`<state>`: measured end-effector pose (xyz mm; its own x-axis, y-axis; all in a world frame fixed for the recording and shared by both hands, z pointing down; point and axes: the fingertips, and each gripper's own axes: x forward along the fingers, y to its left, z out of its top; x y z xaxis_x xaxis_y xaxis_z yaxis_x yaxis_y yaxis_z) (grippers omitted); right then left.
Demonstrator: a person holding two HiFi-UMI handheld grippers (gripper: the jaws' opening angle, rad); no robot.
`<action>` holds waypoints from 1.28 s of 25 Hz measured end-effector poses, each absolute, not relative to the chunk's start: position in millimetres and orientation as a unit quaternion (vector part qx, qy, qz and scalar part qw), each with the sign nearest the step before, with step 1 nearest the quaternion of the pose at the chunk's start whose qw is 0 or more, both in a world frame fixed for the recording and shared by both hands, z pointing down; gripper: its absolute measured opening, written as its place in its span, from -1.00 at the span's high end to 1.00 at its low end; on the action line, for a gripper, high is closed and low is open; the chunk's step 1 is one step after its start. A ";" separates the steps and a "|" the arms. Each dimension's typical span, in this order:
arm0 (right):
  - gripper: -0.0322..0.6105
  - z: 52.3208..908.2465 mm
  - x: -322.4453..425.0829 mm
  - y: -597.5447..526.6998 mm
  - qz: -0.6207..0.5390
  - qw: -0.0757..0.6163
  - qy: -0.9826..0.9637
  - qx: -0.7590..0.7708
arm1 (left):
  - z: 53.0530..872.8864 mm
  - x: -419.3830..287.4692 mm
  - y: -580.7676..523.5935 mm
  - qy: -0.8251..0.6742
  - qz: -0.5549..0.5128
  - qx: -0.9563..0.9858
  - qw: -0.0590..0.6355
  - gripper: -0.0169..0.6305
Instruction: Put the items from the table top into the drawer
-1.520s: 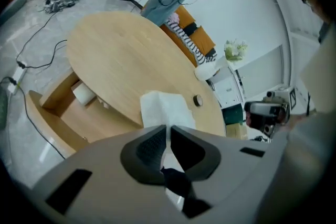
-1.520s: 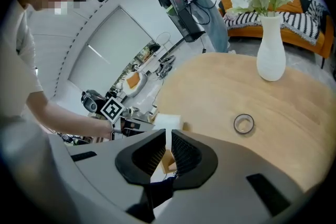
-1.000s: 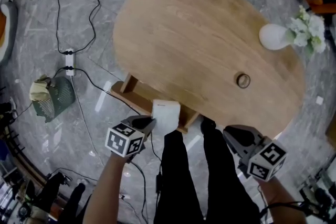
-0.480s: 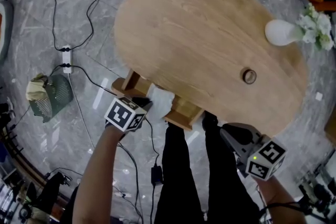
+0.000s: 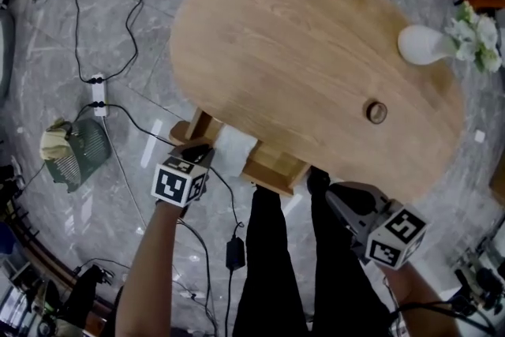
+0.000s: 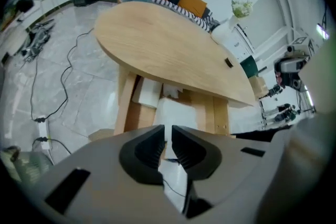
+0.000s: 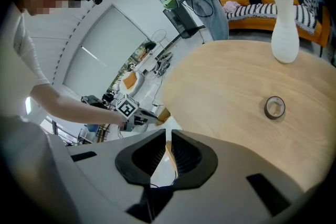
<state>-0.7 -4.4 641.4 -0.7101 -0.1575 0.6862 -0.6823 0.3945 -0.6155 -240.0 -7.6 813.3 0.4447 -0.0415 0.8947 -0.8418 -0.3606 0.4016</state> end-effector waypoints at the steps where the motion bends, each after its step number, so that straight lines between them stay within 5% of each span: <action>1: 0.74 641.4 -2.4 -5.1 0.481 0.272 -0.789 0.267 | 806.9 -243.3 -8.2 -0.335 0.408 0.704 0.476 0.83; 13: 0.74 647.6 -11.6 -14.0 0.471 0.281 -0.793 0.264 | 756.9 -231.2 -3.3 -0.435 0.274 0.694 0.505 0.95; 32: 0.74 660.0 28.5 -25.1 0.442 0.297 -0.801 0.275 | 726.6 -196.5 -20.0 -0.464 0.204 0.709 0.491 0.95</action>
